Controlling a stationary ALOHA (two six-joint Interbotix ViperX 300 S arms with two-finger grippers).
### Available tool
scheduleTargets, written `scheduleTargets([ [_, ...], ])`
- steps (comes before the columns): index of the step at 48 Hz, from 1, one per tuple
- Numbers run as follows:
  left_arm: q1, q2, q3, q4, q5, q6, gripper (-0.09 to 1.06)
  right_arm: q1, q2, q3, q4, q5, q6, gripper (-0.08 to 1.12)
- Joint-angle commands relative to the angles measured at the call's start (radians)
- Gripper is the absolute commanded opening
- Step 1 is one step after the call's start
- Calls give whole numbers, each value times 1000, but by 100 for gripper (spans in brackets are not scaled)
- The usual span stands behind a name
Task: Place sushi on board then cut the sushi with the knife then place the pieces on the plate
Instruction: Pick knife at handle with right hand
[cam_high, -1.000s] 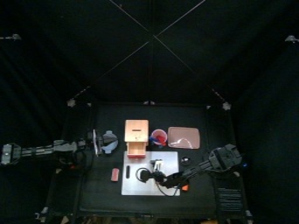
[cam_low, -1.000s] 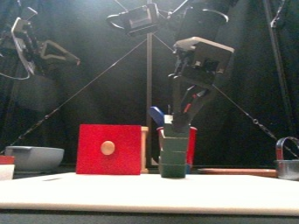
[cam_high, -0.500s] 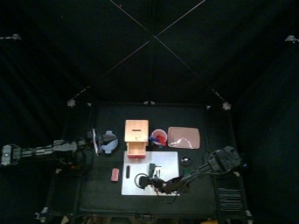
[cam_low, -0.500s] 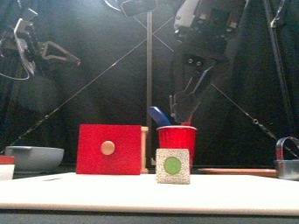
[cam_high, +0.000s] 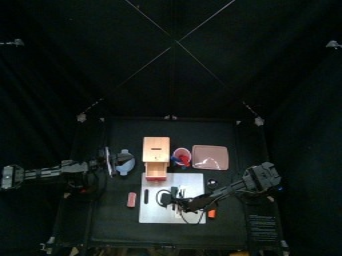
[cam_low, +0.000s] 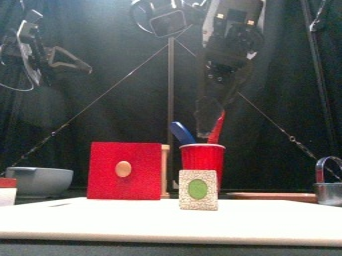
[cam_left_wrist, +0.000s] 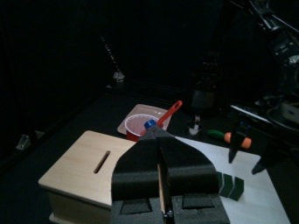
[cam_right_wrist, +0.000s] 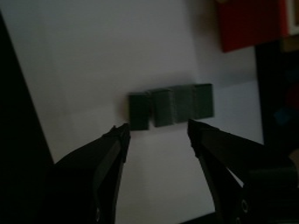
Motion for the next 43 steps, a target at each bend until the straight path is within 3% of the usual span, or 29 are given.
scheduleTargets([
  [1, 0, 5, -23, 8, -9, 2, 8, -74, -160, 21, 3, 8, 0, 88],
  [9, 0, 54, -26, 21, -12, 3, 8, -199, -245, 64, -18, 109, -34, 88],
  [18, 2, 135, -48, 61, -21, 3, 8, -333, -290, 72, 28, 112, -166, 88],
  [26, 0, 143, -51, 80, -51, 3, 8, -443, -308, 71, 91, 109, -325, 88],
  [34, 6, 144, -41, 81, -52, 3, 8, -445, -311, 71, 127, 81, -499, 88],
  [43, 9, 143, -38, 72, -54, 2, 8, -379, -310, 87, 112, 67, -526, 88],
])
